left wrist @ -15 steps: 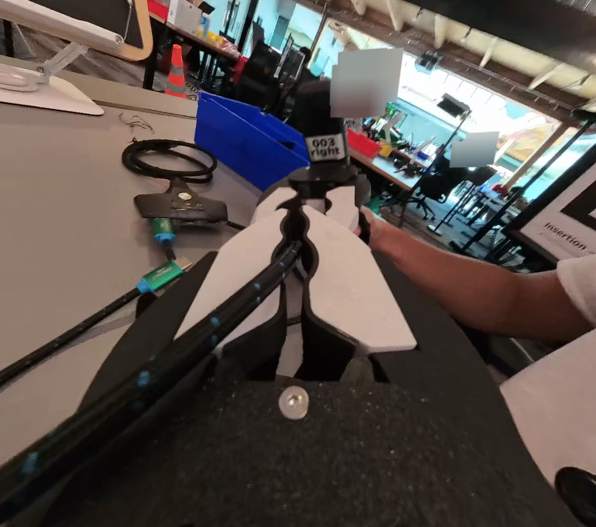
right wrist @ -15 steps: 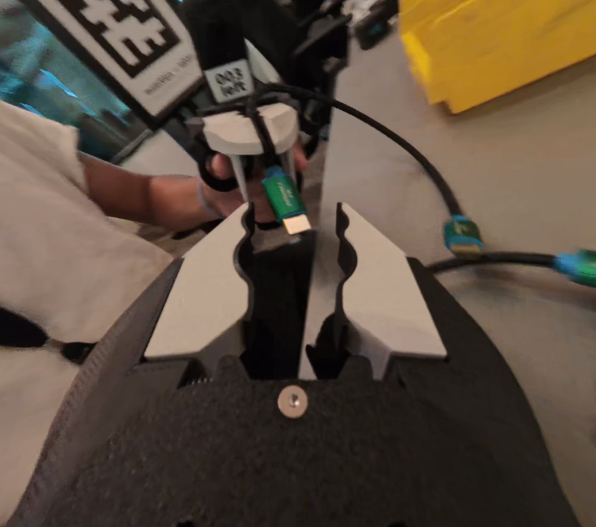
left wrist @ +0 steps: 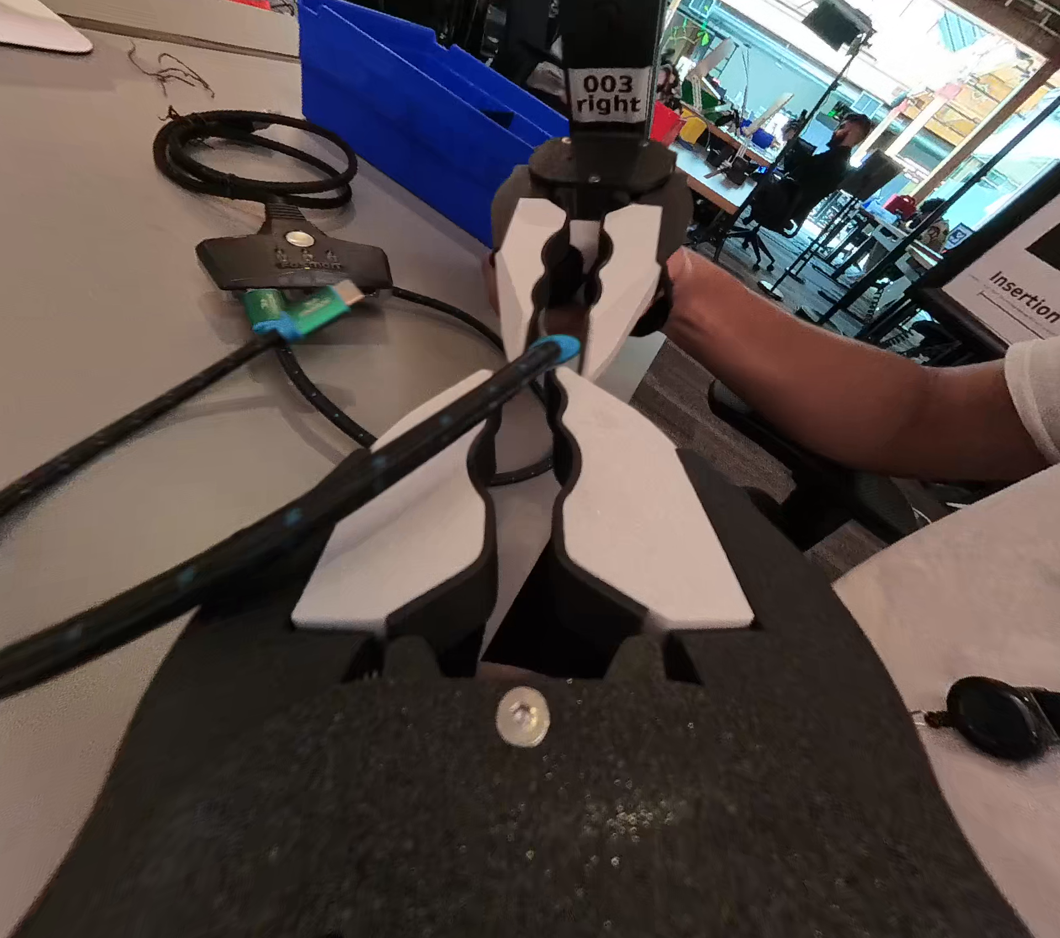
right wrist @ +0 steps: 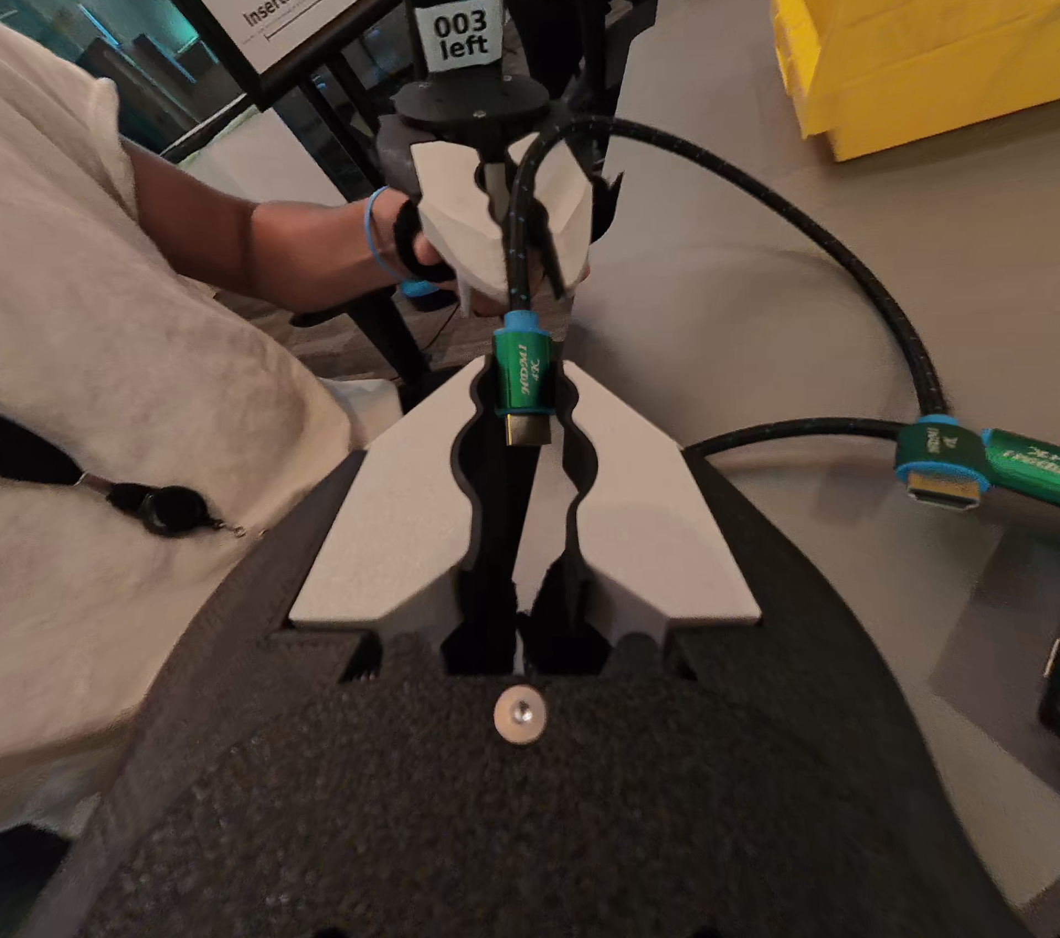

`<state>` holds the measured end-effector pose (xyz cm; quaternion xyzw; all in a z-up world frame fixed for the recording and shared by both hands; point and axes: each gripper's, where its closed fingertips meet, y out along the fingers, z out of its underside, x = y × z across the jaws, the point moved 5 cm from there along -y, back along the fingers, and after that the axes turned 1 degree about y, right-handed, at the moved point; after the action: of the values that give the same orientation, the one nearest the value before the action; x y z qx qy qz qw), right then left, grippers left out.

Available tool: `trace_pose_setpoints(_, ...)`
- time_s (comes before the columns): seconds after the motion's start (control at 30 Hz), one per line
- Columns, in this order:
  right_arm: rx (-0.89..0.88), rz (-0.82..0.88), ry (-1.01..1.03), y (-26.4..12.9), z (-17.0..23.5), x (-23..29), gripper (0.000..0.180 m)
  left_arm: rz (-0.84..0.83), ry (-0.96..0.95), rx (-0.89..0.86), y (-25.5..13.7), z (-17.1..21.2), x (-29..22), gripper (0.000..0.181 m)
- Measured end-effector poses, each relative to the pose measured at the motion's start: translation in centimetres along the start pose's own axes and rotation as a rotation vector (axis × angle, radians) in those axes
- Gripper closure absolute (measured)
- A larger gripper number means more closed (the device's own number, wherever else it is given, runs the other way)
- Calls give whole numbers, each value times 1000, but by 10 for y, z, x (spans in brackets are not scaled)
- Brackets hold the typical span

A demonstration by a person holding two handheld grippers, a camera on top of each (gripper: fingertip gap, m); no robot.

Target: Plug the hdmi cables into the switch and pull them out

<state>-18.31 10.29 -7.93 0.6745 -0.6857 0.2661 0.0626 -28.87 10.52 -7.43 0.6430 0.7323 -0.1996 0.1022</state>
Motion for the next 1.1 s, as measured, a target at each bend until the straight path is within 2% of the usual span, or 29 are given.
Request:
trace_pose_setpoints(0.27, 42, -37, 0, 1, 4, 5, 160, 116, -100, -19, 2, 0, -5, 165)
trace_pose_setpoints(0.4, 63, -31, -8, 6, 5, 6, 160, 202, -166, -24, 4, 0, -10, 155)
trace_pose_setpoints(0.47, 77, -29, -12, 9, 7, 6, 160, 162, -159, -44, 2, -1, -6, 158)
trace_pose_setpoints(0.5, 79, -26, -13, 10, 7, 6, 160, 164, -152, -47, 0, -2, -6, 170)
trace_pose_setpoints(0.57, 85, -14, -20, 8, 7, 6, 160, 174, -153, -15, 0, 0, -5, 173)
trace_pose_setpoints(0.7, 122, 38, -40, 4, 11, 1, 160, 169, -195, 54, 2, 9, -1, 174)
trace_pose_setpoints(1.1, 111, 90, -26, 5, 14, -9, 160, 105, -183, 71, 2, 13, 4, 175)
